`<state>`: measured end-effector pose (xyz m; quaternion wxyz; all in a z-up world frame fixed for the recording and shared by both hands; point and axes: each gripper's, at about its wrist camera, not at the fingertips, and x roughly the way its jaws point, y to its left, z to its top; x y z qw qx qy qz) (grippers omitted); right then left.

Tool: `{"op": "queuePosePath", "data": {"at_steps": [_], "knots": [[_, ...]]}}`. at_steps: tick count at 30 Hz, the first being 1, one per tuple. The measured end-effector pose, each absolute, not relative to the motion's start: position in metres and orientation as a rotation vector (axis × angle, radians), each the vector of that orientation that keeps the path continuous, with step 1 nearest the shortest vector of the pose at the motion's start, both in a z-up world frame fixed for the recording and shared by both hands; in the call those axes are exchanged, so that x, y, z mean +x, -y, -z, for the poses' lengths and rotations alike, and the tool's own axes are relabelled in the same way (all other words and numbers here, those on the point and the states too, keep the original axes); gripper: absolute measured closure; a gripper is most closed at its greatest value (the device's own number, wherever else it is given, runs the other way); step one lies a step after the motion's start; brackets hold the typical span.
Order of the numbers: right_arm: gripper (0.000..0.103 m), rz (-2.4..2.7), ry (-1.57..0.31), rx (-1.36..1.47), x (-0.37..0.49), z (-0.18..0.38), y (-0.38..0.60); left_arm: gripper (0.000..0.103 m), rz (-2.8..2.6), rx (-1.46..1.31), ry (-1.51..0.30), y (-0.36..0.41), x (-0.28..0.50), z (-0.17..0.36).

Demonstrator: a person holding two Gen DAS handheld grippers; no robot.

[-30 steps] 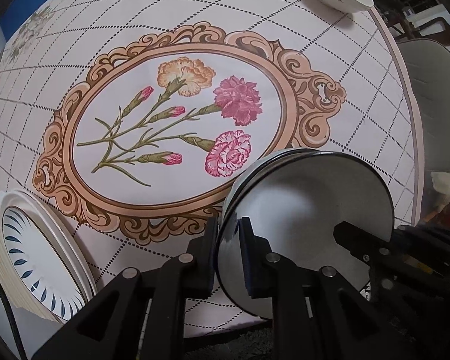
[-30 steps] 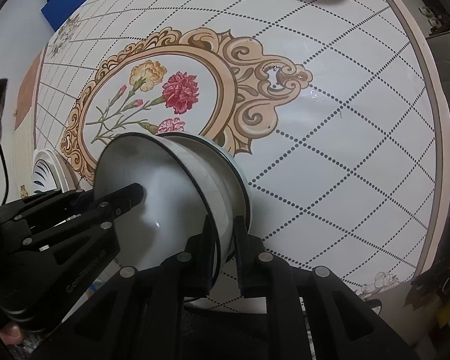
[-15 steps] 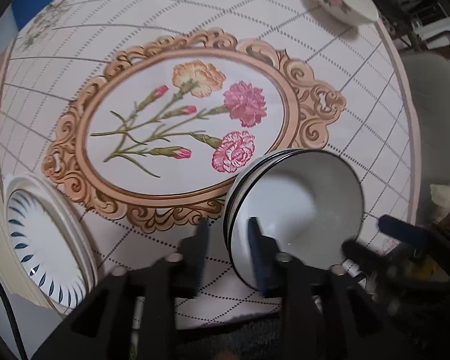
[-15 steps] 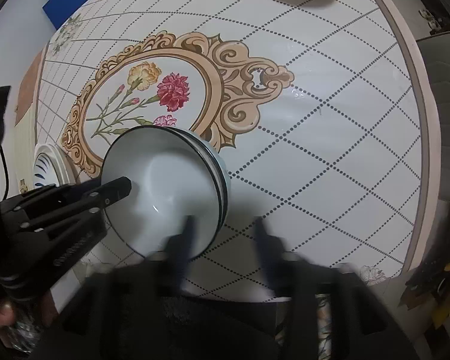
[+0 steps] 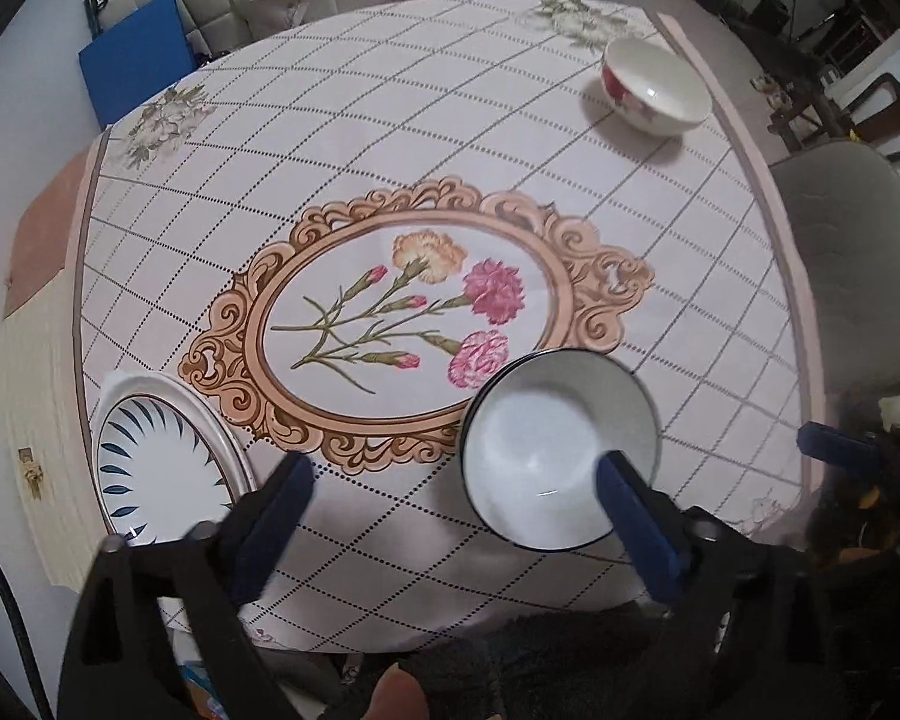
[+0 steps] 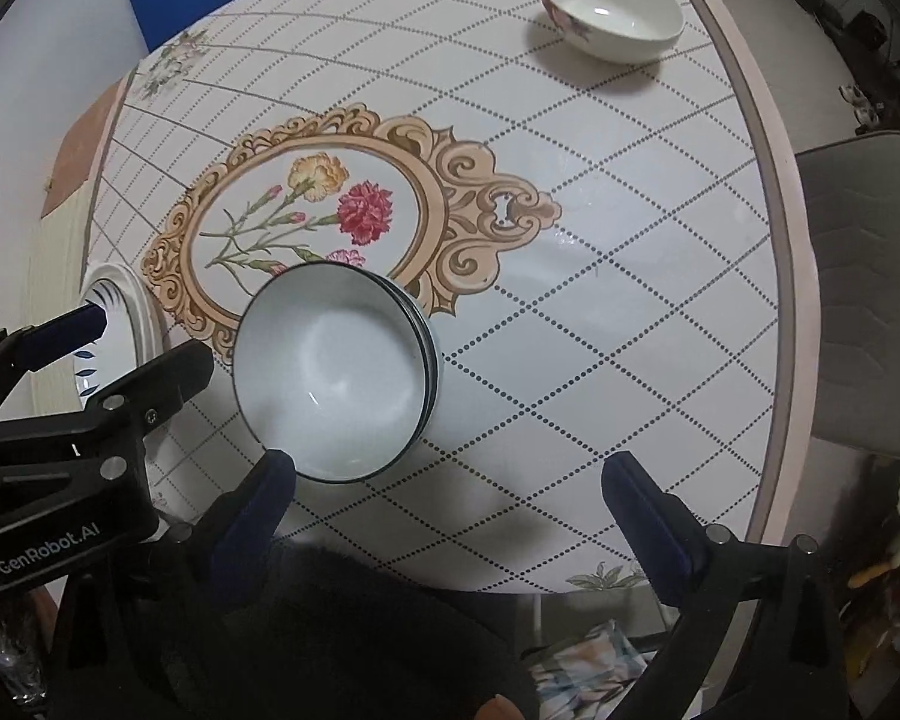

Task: Organize plates and bowls
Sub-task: 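Grasp the pink-flowered white bowl with both tools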

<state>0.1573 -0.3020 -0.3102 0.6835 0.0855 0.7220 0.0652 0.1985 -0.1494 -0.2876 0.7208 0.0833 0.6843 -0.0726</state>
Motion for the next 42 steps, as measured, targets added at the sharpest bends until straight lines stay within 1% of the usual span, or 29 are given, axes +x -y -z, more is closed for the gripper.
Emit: {"op": "queuePosePath", "data": {"at_steps": [6,13,18,20,25,26,27,28,29,31,32,33,34,35,36,37,39,42], "knots": [[0.000,-0.142,-1.594,0.251,0.176,0.296,0.327,0.004,0.163,0.190,-1.493,0.173,0.224,0.273],[0.000,-0.034,-1.534,0.320,0.240,0.299,0.381,0.004,0.179,0.211,-1.454,0.219,0.308,0.274],[0.000,0.059,-1.500,0.366,0.306,0.315,0.424,0.004,0.198,0.210,-1.465,0.257,0.388,0.303],[0.000,0.070,-1.492,0.385,0.332,0.326,0.437,0.004,0.221,0.181,-1.497,0.273,0.420,0.323],[0.000,0.064,-1.515,0.472,0.390,0.368,0.464,0.004,0.272,0.127,-1.571,0.305,0.470,0.367],[0.002,0.059,-1.527,0.485,0.399,0.378,0.467,0.004,0.284,0.132,-1.583,0.313,0.479,0.377],[0.007,0.049,-1.547,0.499,0.409,0.391,0.470,0.004,0.296,0.143,-1.598,0.320,0.485,0.387],[0.015,0.043,-1.562,0.508,0.413,0.398,0.472,0.008,0.301,0.152,-1.607,0.325,0.488,0.392],[0.019,0.035,-1.579,0.523,0.417,0.407,0.473,0.012,0.316,0.169,-1.626,0.331,0.493,0.401],[0.038,0.018,-1.610,0.539,0.423,0.423,0.474,0.039,0.330,0.196,-1.656,0.339,0.496,0.412],[0.043,0.014,-1.625,0.540,0.425,0.430,0.474,0.046,0.333,0.214,-1.676,0.343,0.498,0.419],[0.051,0.009,-1.635,0.543,0.428,0.436,0.473,0.060,0.340,0.233,-1.693,0.346,0.498,0.425],[0.061,0.004,-1.641,0.545,0.430,0.440,0.473,0.070,0.342,0.246,-1.701,0.349,0.498,0.429],[0.068,-0.004,-1.649,0.548,0.432,0.445,0.472,0.073,0.350,0.255,-1.708,0.351,0.498,0.432],[0.083,-0.013,-1.656,0.560,0.434,0.449,0.472,0.080,0.361,0.251,-1.711,0.353,0.497,0.433],[0.094,-0.013,-1.662,0.567,0.435,0.452,0.472,0.087,0.369,0.240,-1.709,0.354,0.496,0.433],[0.095,-0.017,-1.651,0.554,0.436,0.454,0.469,0.092,0.372,0.240,-1.702,0.356,0.494,0.431],[0.095,-0.017,-1.643,0.545,0.436,0.450,0.466,0.092,0.357,0.265,-1.670,0.361,0.488,0.425]]}}
